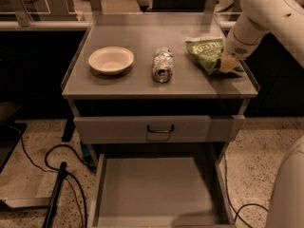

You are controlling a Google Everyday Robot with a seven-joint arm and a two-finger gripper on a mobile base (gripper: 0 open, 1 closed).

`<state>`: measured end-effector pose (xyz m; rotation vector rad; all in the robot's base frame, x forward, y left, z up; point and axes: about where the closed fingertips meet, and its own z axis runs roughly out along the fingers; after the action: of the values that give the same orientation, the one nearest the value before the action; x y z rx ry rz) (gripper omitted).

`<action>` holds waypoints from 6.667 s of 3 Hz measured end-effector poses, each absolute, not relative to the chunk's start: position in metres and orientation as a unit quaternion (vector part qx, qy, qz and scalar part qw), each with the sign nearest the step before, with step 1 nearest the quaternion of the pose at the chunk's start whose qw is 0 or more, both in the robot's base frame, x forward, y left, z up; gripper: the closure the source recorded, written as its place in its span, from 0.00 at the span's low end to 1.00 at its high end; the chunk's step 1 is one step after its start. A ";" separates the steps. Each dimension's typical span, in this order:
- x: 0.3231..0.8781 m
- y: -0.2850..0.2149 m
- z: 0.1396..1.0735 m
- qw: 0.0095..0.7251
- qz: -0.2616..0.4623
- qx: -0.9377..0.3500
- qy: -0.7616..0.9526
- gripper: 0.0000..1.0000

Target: Place green jalapeno chip bag into middle drawer

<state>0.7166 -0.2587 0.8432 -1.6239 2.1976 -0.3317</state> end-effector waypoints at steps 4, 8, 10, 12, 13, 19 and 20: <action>0.721 -0.241 0.868 0.231 -0.114 -0.580 0.773 1.00; 0.641 -0.273 0.926 0.253 -0.096 -0.572 0.775 1.00; 0.536 -0.295 0.937 0.197 -0.074 -0.565 0.798 1.00; 0.522 -0.295 0.935 0.202 -0.059 -0.567 0.796 1.00; 0.475 -0.277 0.913 0.189 -0.002 -0.571 0.799 1.00; 0.406 -0.183 0.704 0.088 0.207 -0.605 0.763 1.00; 0.405 -0.182 0.697 0.090 0.219 -0.601 0.764 1.00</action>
Offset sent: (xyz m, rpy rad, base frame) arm 0.0000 0.0000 0.0000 0.0000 0.0000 0.0000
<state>0.4048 -0.1816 0.6973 -1.7860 2.2697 0.6502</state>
